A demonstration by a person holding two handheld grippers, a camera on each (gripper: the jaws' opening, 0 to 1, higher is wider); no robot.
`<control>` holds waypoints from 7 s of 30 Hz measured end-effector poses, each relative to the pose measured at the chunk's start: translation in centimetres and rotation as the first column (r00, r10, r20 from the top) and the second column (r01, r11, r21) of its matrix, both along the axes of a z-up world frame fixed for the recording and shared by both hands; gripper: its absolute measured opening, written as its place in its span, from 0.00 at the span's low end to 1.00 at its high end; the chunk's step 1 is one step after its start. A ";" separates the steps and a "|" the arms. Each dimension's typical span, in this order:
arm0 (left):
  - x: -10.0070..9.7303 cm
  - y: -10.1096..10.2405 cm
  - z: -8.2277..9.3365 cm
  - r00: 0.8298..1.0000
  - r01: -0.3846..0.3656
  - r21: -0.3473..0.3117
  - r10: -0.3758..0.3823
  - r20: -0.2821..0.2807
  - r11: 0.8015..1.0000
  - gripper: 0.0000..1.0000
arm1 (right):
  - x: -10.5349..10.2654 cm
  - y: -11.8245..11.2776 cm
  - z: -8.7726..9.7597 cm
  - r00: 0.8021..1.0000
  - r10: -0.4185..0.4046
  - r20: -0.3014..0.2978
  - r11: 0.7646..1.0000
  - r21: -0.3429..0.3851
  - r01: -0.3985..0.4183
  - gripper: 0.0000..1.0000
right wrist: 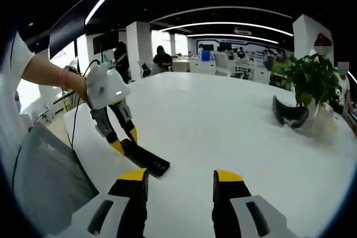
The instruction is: Press the specified remote control buttons in sequence, fully releasing each button before pressing the next.
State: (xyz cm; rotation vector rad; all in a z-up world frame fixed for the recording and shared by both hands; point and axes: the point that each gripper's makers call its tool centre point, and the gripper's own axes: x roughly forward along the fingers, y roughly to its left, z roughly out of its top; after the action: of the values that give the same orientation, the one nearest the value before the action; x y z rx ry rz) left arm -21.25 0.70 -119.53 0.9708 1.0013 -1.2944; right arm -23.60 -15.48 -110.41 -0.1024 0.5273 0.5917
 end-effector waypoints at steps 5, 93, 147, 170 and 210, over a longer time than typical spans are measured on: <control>-0.9 0.0 0.0 1.000 0.006 -0.003 -0.006 0.000 1.000 0.23 | -0.1 0.1 -0.1 1.000 0.007 -0.004 1.000 -0.008 -0.007 0.44; -7.2 -0.3 0.7 0.998 -0.050 -0.500 0.056 -0.003 0.864 0.24 | -4.5 6.9 -7.8 0.684 0.515 -0.516 0.576 -0.383 -0.722 0.00; -9.2 -1.6 0.2 0.999 -0.012 -0.580 0.028 0.020 0.814 0.24 | -6.3 9.4 -6.7 0.733 0.565 -0.379 0.681 -0.287 -0.674 0.00; -8.6 -1.6 0.5 0.999 -0.039 -0.576 0.048 0.000 0.817 0.25 | -6.2 9.9 -7.7 0.705 0.597 -0.383 0.609 -0.356 -0.709 0.00; -8.4 -1.8 0.6 0.999 -0.043 -0.580 0.051 -0.003 0.813 0.25 | -5.8 11.4 -6.4 0.758 0.572 -0.315 0.776 -0.094 -0.624 0.00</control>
State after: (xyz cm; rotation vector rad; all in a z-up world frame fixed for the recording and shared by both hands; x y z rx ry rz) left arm -29.63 -1.09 -118.97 0.4721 0.5488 -1.4299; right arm -29.36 -4.06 -116.77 -0.3948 0.8287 1.2033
